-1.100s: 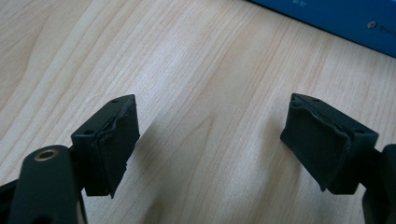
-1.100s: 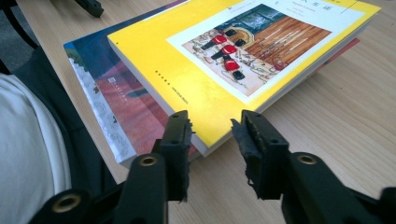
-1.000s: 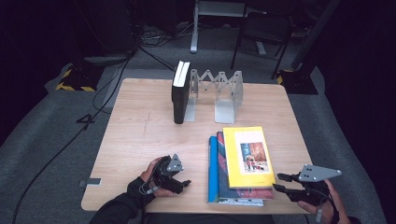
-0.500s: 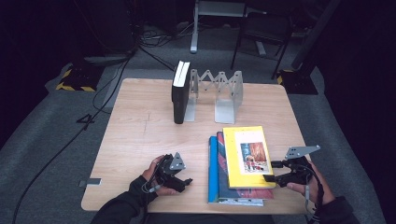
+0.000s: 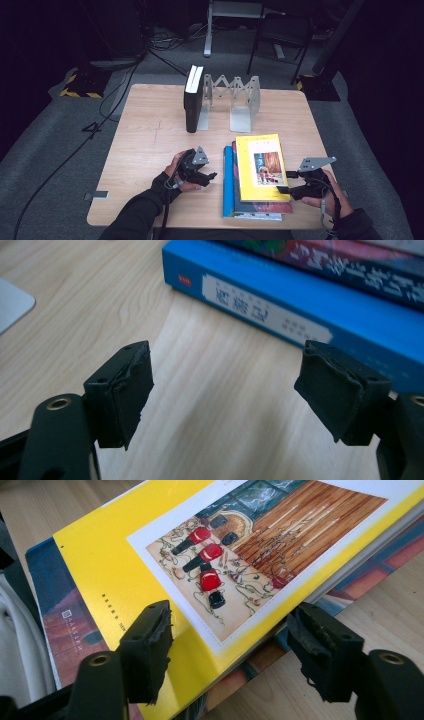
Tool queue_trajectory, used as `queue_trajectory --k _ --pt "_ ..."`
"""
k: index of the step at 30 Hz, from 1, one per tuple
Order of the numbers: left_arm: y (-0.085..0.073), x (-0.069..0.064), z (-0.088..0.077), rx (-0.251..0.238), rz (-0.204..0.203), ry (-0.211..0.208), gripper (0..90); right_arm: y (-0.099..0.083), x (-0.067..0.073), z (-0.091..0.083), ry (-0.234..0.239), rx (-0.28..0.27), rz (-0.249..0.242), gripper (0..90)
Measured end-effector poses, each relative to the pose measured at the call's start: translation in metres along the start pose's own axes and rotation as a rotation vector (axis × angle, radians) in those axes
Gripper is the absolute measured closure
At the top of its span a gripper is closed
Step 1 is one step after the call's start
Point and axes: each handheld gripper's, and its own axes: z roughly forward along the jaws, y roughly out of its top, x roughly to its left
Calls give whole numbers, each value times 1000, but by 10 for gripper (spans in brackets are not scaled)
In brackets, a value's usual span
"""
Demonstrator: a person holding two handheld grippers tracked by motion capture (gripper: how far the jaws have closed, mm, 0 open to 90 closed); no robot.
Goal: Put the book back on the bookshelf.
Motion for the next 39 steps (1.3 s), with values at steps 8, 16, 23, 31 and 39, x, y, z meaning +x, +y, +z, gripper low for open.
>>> queue_trajectory --k 8,16,23,31,39 --pt "21 6 20 -19 9 -7 318 7 10 -1 -71 -15 -97 416" --pt "31 14 34 -28 17 21 301 19 0 1 6 -41 -128 385" --pt "34 19 37 -35 18 29 277 30 -24 25 91 -55 -56 325" --pt "38 23 39 -64 -4 15 347 42 -30 43 186 -116 -17 679" --pt "41 23 44 -66 -13 38 330 38 -24 36 196 -152 -31 731"
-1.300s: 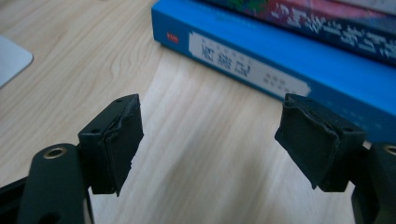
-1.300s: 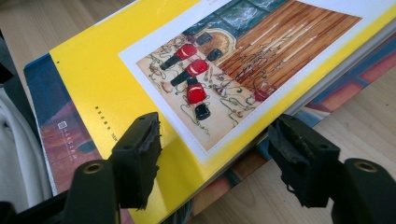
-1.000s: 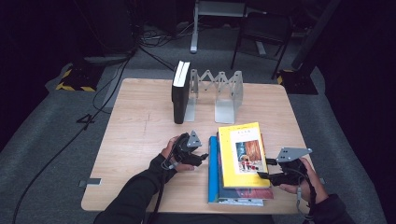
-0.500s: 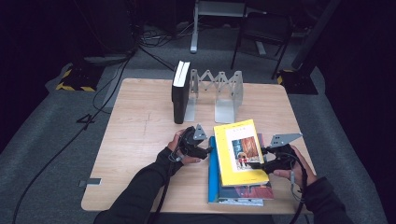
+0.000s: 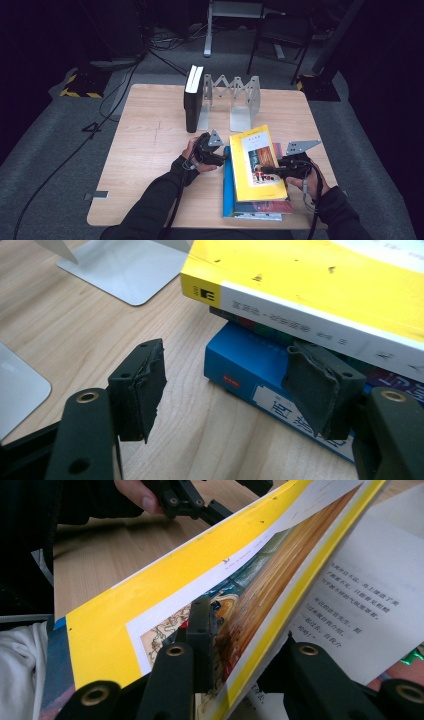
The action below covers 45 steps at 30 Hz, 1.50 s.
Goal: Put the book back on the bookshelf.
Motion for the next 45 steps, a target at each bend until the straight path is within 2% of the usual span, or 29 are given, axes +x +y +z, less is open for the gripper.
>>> queue_trajectory --k 2,3,8,9,11,14,15,16,17,18,19,22,26,27,29,30,32,34,36,38,40,42,44,45 --pt "-1 2 1 -10 -16 -7 333 -1 3 -2 9 -21 -15 734" --pt "-1 8 4 -16 -42 -6 330 -1 4 -2 17 -28 -26 738" --pt "2 12 7 -18 -52 -13 329 -1 8 -3 12 -37 -52 745" --pt "3 13 4 -45 -56 -18 329 -1 9 -3 10 -41 -57 745" --pt "4 15 -1 -101 -73 -63 482 -1 13 -7 2 -76 -94 750" --pt "8 16 -9 -141 -73 -122 589 0 20 -10 -19 -102 -142 748" --pt "8 16 -9 -141 -73 -122 646 1 22 -11 -23 -109 -158 738" --pt "9 16 -12 -159 -73 -145 646 1 22 -11 -23 -109 -158 738" --pt "11 15 -15 -179 -71 -156 685 1 22 -12 -20 -118 -166 731" --pt "14 14 -21 -206 -58 -186 729 2 23 -13 -18 -126 -171 671" --pt "17 12 -25 -209 -41 -189 745 3 24 -13 -17 -136 -174 605" --pt "26 9 -38 -235 -12 -204 780 7 25 -8 -10 -100 -200 565" --pt "29 7 -43 -256 10 -195 823 11 25 -7 -6 -105 -193 624" --pt "31 5 -44 -261 21 -197 823 13 25 -8 -10 -104 -189 670" --pt "36 7 -48 -273 24 -190 840 17 25 -10 -10 -98 -215 731" --pt "39 8 -49 -282 27 -191 851 18 25 -12 -21 -114 -228 774" --pt "46 11 -57 -300 39 -198 852 20 24 -13 -40 -142 -229 804" --pt "54 12 -64 -307 67 -165 844 24 25 -14 -83 -173 -242 831" --pt "60 12 -70 -316 75 -149 839 26 27 -15 -110 -191 -260 847" --pt "64 9 -76 -321 88 -125 796 26 29 -17 -133 -212 -275 859" --pt "65 6 -78 -293 89 -112 749 23 32 -18 -147 -229 -290 861" --pt "63 3 -79 -235 75 -94 684 19 34 -19 -164 -245 -288 860" --pt "55 -10 -79 -166 120 -65 654 16 34 -19 -191 -242 -283 857" --pt "55 -10 -79 -166 120 -65 629 16 34 -19 -191 -242 -283 857"
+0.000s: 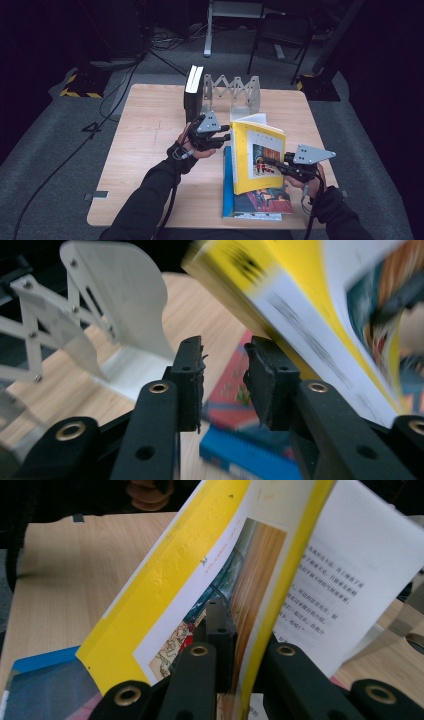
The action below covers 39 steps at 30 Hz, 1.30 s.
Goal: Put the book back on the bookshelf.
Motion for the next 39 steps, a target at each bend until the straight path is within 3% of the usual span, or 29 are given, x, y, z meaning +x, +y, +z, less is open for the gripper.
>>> queue_trajectory --k 5,11,14,16,17,21,24,27,39 --pt "-12 -18 -3 24 -1 -26 586 -9 -2 -3 -35 0 31 847" --pt "-28 -41 -4 49 -27 -108 516 -13 1 -6 -58 1 35 838" --pt "-33 -49 -1 68 -34 -134 425 -13 2 -6 -71 1 33 836" --pt "-35 -52 0 58 -58 -154 355 -13 2 -6 -74 3 33 835" --pt "-37 -58 2 52 -85 -189 328 -14 1 -6 -74 2 31 831" --pt "-38 -67 12 62 -103 -216 251 -16 1 -6 -76 1 31 828" --pt "-38 -69 18 75 -104 -223 233 -16 1 -6 -78 1 28 827" --pt "-38 -69 28 76 -130 -229 231 -15 2 -6 -81 -5 22 826" --pt "-29 -54 52 0 -200 -229 294 -10 10 -8 -80 -25 -26 820"
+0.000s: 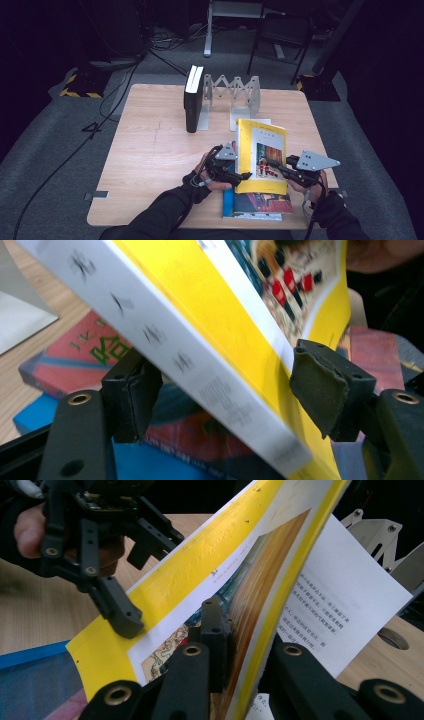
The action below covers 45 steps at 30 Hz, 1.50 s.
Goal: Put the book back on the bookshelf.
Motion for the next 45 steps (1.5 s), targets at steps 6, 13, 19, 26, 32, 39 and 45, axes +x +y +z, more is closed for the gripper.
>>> queue_trajectory --k 6,13,19,26,32,39,45 --pt "8 4 1 -35 -11 -11 320 4 4 -1 -2 -13 -27 817" --pt "14 6 -7 -82 7 -34 512 7 3 0 -12 -13 -42 812" --pt "26 -5 -22 -140 119 78 676 17 -6 0 -68 -45 -24 757" --pt "27 -11 -32 -112 221 158 745 20 -3 2 -107 -43 -44 722" --pt "23 -13 -32 -120 228 151 743 19 -3 -5 -159 -58 -35 628" --pt "20 -13 -31 -144 195 145 742 6 -16 -18 -251 -61 63 441" --pt "18 -15 -29 -156 201 149 734 2 -18 -2 -196 13 88 382"
